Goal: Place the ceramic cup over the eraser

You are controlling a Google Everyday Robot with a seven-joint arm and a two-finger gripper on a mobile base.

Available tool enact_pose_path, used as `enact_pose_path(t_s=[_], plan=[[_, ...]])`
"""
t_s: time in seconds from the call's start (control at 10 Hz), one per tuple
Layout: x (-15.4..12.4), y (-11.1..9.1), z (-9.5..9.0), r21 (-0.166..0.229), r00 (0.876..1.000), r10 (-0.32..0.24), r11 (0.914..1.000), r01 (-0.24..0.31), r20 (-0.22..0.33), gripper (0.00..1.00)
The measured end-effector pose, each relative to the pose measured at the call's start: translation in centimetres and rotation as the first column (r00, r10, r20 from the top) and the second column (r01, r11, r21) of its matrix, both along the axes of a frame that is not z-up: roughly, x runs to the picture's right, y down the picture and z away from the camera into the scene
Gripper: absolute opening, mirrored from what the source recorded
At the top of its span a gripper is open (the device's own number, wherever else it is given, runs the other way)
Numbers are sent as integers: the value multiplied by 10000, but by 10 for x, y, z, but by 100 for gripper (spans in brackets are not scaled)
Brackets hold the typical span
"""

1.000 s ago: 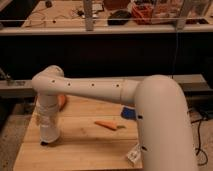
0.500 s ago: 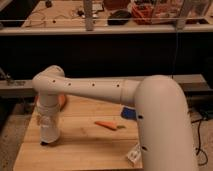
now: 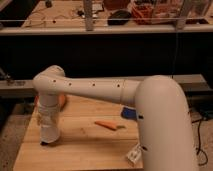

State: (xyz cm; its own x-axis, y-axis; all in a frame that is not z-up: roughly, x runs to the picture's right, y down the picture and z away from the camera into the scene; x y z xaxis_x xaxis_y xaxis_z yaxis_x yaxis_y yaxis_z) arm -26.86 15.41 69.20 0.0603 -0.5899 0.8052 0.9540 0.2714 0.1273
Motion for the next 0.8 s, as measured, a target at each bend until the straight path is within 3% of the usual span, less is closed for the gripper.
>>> enact_pose_path(t_s=[0.2, 0.8], plan=[[1, 1, 0, -27, 10000, -5, 10000, 5, -4, 59], [3, 0, 0, -37, 10000, 4, 10000, -4, -1, 59]])
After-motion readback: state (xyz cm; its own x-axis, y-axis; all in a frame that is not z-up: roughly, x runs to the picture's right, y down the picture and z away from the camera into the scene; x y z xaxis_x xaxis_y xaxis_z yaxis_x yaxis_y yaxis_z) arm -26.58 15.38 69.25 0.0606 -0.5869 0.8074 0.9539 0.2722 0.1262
